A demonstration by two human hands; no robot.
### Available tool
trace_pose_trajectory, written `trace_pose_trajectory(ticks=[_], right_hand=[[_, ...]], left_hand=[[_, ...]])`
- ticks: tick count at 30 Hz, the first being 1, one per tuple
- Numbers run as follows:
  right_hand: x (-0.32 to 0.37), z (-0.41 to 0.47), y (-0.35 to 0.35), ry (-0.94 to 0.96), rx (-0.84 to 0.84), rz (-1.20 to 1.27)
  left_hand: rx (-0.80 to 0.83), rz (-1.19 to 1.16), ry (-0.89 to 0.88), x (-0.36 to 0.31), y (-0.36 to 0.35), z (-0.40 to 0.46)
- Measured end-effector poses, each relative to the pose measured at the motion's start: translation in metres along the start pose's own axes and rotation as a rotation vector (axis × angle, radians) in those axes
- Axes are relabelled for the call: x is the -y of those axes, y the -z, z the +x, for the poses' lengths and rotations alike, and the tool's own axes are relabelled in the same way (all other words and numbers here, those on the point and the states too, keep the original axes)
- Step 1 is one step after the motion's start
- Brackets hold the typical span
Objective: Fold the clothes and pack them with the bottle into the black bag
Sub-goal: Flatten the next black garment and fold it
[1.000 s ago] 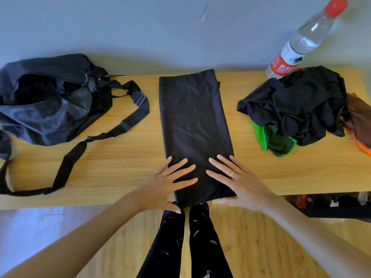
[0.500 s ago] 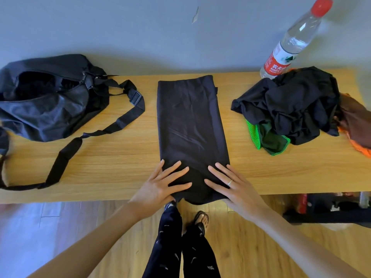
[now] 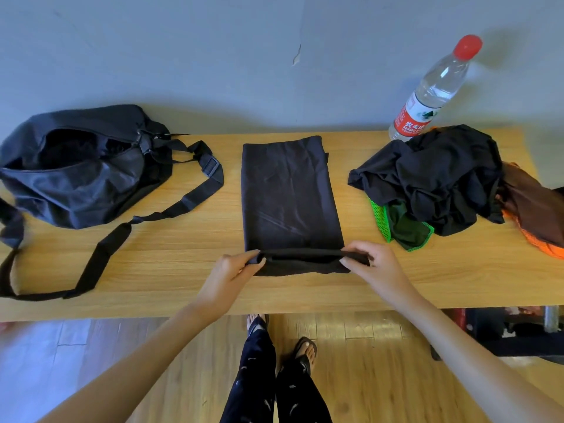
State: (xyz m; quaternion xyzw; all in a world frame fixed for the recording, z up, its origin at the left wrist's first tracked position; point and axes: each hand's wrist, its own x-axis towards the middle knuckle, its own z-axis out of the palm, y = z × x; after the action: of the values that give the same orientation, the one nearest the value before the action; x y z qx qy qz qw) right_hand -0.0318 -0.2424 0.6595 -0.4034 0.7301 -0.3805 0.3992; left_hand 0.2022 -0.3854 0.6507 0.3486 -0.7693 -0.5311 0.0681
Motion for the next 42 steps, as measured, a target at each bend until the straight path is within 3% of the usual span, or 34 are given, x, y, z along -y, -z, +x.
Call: trace_pose_trajectory(ticks=[3,7,15,27,31,38,42], right_hand=[[0.015,0.021,0.013,0.042,-0.044,0.099],[0.033,0.056,0.024,0.058,-0.101,0.193],[0.058,0.146,0.031,-0.037,-0.171,0.252],[0.03,0.244,0.012,-0.203,-0.2,-0.025],[0.026,0.249,0.008,-0.175,-0.246,-0.208],[0.026,0.232,-0.001,-0.067,-0.454,-0.357],[0.02,0.204,-0.005,-0.005,-0.453,-0.44]], left_hand=[[-0.063,-0.17,0.12,-0.014,0.013,0.017],[-0.156,-0.297,0.153,-0.023,0.03,0.048],[-0.262,-0.358,0.194,-0.034,0.069,0.128],[-0.208,-0.349,0.408,0.009,0.086,0.221],[-0.203,-0.248,0.354,0.018,0.082,0.222],[-0.378,-0.063,0.147,0.022,0.073,0.21],[-0.385,0.339,-0.037,0.03,0.068,0.188]])
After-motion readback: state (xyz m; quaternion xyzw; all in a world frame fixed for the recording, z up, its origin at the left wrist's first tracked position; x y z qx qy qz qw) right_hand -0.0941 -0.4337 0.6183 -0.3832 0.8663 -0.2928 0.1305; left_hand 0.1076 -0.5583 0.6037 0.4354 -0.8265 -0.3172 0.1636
